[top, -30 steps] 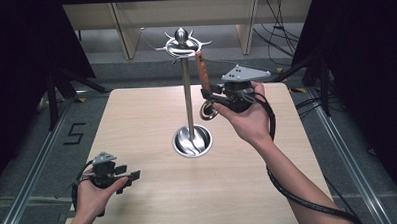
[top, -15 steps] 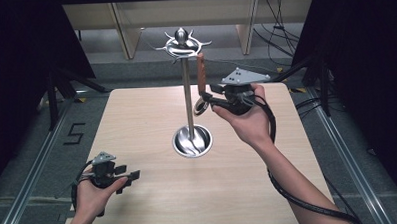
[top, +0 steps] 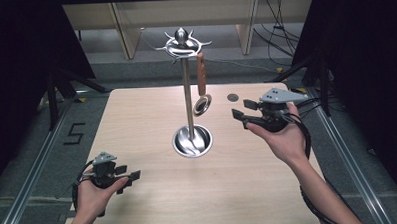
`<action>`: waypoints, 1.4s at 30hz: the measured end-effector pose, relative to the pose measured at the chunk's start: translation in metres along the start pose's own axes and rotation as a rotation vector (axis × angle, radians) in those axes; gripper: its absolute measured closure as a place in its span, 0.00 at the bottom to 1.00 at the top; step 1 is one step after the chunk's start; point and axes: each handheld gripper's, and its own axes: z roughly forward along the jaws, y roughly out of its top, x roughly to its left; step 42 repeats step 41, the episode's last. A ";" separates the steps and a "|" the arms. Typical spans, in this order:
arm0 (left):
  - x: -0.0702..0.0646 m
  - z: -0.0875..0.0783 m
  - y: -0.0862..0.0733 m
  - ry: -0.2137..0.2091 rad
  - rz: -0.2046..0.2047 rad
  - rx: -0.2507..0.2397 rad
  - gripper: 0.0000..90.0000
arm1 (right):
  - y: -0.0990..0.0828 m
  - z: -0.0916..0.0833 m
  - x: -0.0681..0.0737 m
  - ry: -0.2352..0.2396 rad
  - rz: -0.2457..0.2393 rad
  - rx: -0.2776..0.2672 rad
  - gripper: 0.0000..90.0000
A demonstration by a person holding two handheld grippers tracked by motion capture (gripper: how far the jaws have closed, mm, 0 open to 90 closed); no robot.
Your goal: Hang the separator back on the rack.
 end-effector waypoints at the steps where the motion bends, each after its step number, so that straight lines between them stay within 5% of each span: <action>1: 0.000 0.000 0.000 0.000 0.000 0.000 0.41 | 0.000 0.000 0.000 0.000 0.000 0.000 0.52; 8: 0.000 0.000 0.000 0.001 0.002 0.003 0.41 | -0.043 -0.015 -0.026 -0.064 0.066 0.055 0.52; 10: -0.002 0.002 -0.001 0.002 -0.022 -0.018 0.41 | -0.052 -0.019 -0.032 -0.076 0.086 0.077 0.52; 14: -0.002 0.002 -0.001 0.003 -0.021 -0.013 0.41 | -0.070 -0.025 -0.042 -0.099 0.124 0.100 0.52; 15: 0.000 0.000 -0.001 0.004 0.007 0.012 0.41 | -0.070 -0.025 -0.042 -0.099 0.124 0.100 0.52; 17: -0.002 0.002 -0.001 0.004 -0.022 -0.014 0.41 | -0.086 -0.028 -0.051 -0.123 0.152 0.115 0.52; 20: -0.002 0.002 -0.001 0.004 -0.024 -0.013 0.41 | -0.096 -0.030 -0.056 -0.136 0.176 0.132 0.51; 21: -0.001 0.000 -0.001 0.006 0.000 0.021 0.41 | -0.100 -0.030 -0.058 -0.137 0.203 0.135 0.51; 27: -0.002 0.003 -0.002 0.008 -0.023 0.001 0.41 | -0.127 -0.033 -0.071 -0.166 0.233 0.165 0.51; 29: 0.000 0.002 -0.001 0.007 0.002 0.026 0.41 | -0.134 -0.033 -0.074 -0.172 0.244 0.164 0.51; 32: -0.001 0.004 -0.002 0.009 -0.026 0.007 0.41 | -0.140 -0.034 -0.077 -0.181 0.257 0.175 0.51; 33: 0.001 0.001 -0.001 0.010 0.011 0.042 0.41 | -0.143 -0.034 -0.079 -0.175 0.264 0.174 0.51; 34: 0.001 0.002 -0.001 0.012 0.001 0.029 0.41 | -0.144 -0.034 -0.077 -0.173 0.303 0.183 0.51; 37: 0.003 0.001 -0.001 0.010 0.025 0.048 0.41 | -0.145 -0.032 -0.078 -0.163 0.292 0.187 0.52; 42: 0.003 0.001 -0.001 0.018 0.007 0.031 0.41 | -0.143 -0.032 -0.080 -0.141 0.265 0.177 0.53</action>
